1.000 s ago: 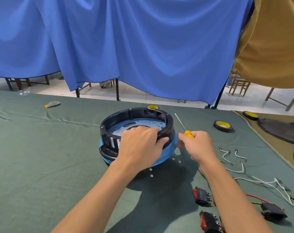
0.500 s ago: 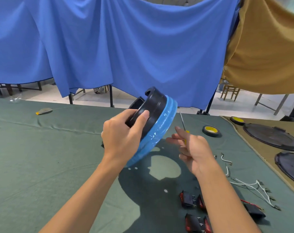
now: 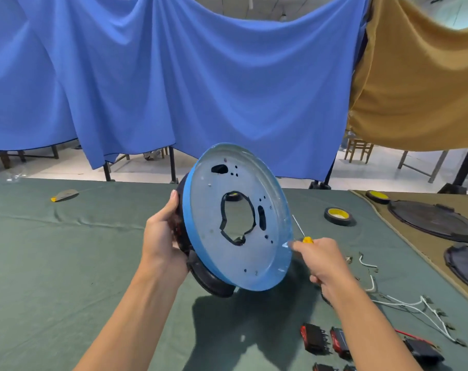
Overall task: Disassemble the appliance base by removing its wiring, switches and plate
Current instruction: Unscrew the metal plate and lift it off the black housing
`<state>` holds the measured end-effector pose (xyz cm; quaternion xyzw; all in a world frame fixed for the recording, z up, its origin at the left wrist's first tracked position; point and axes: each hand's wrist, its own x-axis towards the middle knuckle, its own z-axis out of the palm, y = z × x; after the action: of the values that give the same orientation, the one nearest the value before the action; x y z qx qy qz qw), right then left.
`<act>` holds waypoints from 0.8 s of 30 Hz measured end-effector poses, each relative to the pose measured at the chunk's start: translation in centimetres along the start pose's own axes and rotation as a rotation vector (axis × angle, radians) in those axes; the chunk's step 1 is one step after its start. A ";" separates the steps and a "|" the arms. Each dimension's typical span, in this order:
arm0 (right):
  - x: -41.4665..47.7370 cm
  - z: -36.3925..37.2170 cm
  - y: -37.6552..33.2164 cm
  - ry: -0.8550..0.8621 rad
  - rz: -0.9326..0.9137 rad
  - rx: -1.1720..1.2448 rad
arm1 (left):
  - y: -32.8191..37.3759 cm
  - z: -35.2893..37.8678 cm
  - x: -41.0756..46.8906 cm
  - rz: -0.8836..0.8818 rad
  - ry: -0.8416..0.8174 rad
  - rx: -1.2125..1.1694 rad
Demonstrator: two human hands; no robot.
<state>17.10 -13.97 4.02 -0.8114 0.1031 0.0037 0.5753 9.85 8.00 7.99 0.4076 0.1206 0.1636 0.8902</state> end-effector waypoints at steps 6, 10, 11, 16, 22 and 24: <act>0.1 0.5 0.4 -0.091 -0.006 0.038 | -1.5 -2.1 1.4 -0.150 -0.003 -0.201; 0.7 0.5 0.5 0.025 -0.090 -0.046 | -2.1 -2.5 1.8 -0.181 0.035 -0.242; 0.9 0.5 0.5 0.061 -0.101 -0.069 | -2.3 -2.5 1.9 -0.183 0.046 -0.246; 1.5 0.3 0.7 0.188 -0.143 -0.163 | -3.2 -2.4 2.1 -0.143 0.148 -0.002; 1.2 0.6 0.7 0.240 -0.181 -0.285 | -3.2 -2.1 2.0 -0.056 -0.034 0.206; 1.1 0.6 0.5 0.250 -0.205 -0.321 | -3.2 -2.0 1.9 -0.034 -0.010 0.261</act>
<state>18.13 -13.79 3.22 -0.8928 0.0887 -0.1389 0.4192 11.50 8.13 4.08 0.5188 0.1435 0.1296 0.8328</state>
